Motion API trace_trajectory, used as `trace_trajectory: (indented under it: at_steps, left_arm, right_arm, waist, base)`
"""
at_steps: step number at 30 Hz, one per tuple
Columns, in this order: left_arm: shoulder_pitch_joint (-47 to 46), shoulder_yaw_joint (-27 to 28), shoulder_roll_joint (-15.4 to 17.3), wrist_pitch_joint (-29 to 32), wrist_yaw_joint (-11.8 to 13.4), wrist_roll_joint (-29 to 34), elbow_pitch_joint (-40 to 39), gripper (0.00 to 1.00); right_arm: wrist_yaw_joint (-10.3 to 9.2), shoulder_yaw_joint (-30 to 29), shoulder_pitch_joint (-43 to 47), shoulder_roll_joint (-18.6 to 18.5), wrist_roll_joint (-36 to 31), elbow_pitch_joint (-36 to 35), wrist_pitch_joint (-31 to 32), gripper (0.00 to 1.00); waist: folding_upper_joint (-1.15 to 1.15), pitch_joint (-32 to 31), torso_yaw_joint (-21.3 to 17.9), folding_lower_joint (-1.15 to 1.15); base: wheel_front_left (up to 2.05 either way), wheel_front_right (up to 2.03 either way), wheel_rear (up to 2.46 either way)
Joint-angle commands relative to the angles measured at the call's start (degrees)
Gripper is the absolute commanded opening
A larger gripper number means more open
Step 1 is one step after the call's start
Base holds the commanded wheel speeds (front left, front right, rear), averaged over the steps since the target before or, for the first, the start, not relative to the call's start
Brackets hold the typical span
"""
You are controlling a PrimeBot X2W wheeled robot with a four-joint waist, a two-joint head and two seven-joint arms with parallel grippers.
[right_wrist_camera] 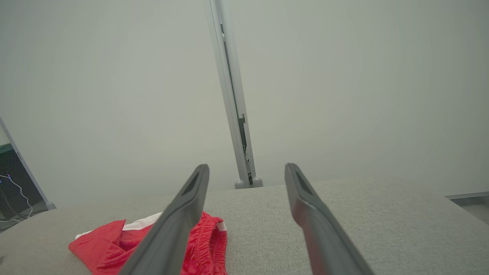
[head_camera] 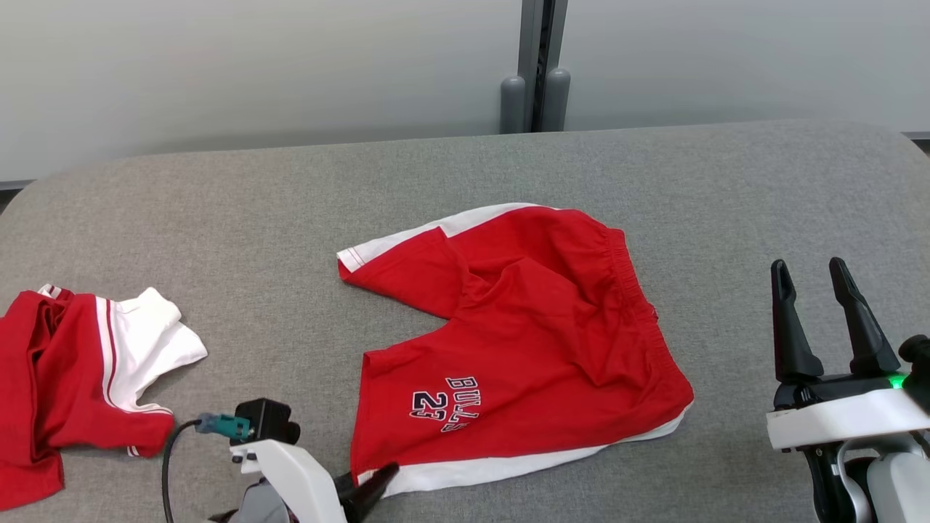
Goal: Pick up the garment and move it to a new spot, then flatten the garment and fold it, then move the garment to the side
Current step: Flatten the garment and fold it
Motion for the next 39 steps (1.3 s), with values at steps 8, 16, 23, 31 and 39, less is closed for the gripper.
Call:
trace_trajectory:
  at_steps: [8, 16, 23, 31, 39]
  left_arm:
    - [1.8, 0.5, 2.9, -2.2, 1.3, 2.9, -3.7, 1.00]
    - [1.6, 5.5, 5.4, -11.7, 4.2, 8.1, -10.9, 1.00]
    - [2.1, 8.4, 6.6, -21.9, 6.4, 14.6, -14.4, 1.00]
    - [3.2, 7.7, 7.7, -34.8, 8.9, 25.2, -13.2, 1.00]
    - [4.7, 9.9, 5.0, -44.1, 9.7, 28.8, -9.3, 1.00]
  right_arm:
    - [0.14, 0.4, 1.0, -0.8, -0.1, 0.5, -0.3, 1.00]
    - [0.14, 1.0, 1.8, -1.3, -1.0, 0.4, -0.3, 1.00]
    - [0.14, 3.3, 2.2, -1.4, -1.0, 1.0, -0.3, 1.00]
    - [0.14, 6.3, 1.7, -0.9, -0.4, 1.4, -0.3, 1.00]
    - [0.14, 6.4, 1.6, -1.4, 0.0, 1.1, -0.3, 1.00]
  waist:
    - [0.00, -1.4, 0.4, 0.00]
    - [0.00, -2.8, 1.7, 0.00]
    - [0.00, -4.8, 1.8, 0.00]
    - [0.00, -5.0, 1.3, 0.00]
    - [0.00, -4.1, 1.6, 0.00]
  base:
    - [0.00, 0.00, 0.00]
    - [0.00, 0.00, 0.00]
    - [0.00, 0.00, 0.00]
    - [0.00, 0.00, 0.00]
    - [0.00, 0.00, 0.00]
